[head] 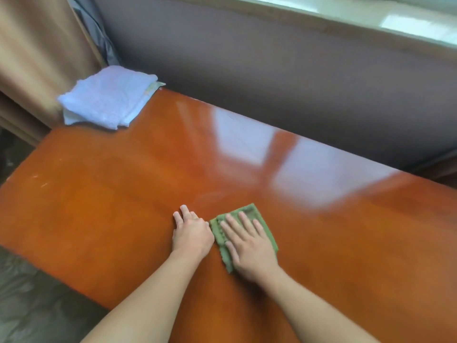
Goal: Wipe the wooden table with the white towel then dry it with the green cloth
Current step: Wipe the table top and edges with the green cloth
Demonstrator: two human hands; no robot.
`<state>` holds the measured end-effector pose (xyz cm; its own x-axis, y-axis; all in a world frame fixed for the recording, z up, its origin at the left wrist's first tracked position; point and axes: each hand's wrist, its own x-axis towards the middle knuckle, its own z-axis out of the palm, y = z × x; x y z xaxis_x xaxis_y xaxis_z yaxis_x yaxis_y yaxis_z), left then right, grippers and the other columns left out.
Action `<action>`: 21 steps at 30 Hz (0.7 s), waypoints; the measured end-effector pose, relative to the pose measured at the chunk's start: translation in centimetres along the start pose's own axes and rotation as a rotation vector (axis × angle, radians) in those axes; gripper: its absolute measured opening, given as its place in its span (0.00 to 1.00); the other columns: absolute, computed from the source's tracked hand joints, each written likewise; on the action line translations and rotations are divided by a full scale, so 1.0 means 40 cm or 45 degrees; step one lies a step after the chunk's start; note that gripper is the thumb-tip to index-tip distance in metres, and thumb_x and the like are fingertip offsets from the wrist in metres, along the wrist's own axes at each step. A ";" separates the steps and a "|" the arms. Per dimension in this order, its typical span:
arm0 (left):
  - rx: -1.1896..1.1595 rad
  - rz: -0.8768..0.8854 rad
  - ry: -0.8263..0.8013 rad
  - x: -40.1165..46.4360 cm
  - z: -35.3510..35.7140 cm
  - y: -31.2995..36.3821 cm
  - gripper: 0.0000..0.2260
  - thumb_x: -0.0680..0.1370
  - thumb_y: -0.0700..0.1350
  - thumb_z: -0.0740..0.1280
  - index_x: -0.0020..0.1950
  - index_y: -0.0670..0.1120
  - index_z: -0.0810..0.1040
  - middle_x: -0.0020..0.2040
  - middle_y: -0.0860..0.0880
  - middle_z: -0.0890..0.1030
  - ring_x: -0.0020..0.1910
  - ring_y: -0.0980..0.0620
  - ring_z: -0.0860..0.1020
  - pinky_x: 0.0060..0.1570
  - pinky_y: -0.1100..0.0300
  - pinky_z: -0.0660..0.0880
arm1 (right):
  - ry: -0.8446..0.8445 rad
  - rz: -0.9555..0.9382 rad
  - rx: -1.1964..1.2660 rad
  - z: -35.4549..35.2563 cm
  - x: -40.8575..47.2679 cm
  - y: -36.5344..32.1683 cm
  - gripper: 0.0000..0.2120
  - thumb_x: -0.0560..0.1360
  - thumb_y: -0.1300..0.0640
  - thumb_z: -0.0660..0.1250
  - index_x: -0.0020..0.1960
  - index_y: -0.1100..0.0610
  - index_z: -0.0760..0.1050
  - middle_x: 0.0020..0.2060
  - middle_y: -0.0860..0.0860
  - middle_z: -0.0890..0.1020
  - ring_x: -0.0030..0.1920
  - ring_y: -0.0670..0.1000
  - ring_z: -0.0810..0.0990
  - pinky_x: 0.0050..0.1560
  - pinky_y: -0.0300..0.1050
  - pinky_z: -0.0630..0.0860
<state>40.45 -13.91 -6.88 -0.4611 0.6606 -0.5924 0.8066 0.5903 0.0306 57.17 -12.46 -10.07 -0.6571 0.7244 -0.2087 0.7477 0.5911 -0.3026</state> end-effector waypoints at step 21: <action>-0.267 0.025 0.002 -0.028 -0.032 -0.055 0.27 0.79 0.37 0.49 0.78 0.46 0.53 0.79 0.51 0.43 0.77 0.50 0.45 0.71 0.54 0.56 | 0.054 0.314 -0.067 -0.021 0.019 0.142 0.27 0.79 0.43 0.48 0.78 0.46 0.59 0.77 0.46 0.59 0.78 0.54 0.54 0.74 0.58 0.54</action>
<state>38.72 -15.37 -5.23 -0.4464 0.6735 -0.5891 0.7209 0.6607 0.2091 60.98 -8.25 -11.16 -0.4501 0.8627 -0.2306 0.8897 0.4113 -0.1981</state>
